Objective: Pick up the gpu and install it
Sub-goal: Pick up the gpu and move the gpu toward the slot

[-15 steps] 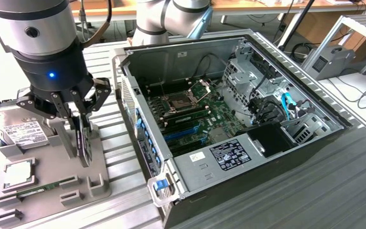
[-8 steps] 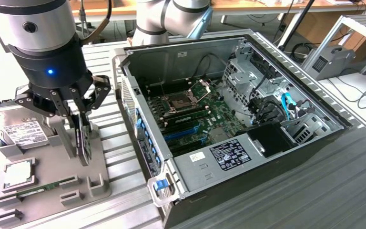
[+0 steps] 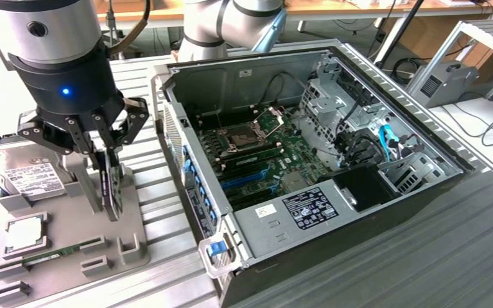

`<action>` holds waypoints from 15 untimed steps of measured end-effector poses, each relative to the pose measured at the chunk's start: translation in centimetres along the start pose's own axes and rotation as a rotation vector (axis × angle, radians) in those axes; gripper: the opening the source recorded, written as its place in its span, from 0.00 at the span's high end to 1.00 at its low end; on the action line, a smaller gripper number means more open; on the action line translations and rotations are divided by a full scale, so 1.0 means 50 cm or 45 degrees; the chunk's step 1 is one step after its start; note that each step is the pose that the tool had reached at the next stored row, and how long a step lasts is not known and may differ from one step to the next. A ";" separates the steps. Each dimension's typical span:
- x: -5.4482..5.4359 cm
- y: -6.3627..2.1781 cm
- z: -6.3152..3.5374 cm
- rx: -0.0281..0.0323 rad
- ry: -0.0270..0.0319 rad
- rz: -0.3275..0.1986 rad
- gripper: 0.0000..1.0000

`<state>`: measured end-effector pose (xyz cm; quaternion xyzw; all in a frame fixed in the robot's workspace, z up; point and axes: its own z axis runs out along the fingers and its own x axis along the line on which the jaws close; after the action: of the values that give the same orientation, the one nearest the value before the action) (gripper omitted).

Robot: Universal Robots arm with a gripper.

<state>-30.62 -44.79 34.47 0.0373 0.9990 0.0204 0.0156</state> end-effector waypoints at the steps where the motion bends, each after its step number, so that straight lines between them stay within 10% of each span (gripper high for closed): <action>1: 0.000 0.000 -0.001 -0.0001 -0.0001 0.000 0.74; 15: -0.001 0.001 -0.020 0.0001 0.0001 0.000 0.74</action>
<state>-30.62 -44.79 35.45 0.0373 0.9990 0.0203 0.0156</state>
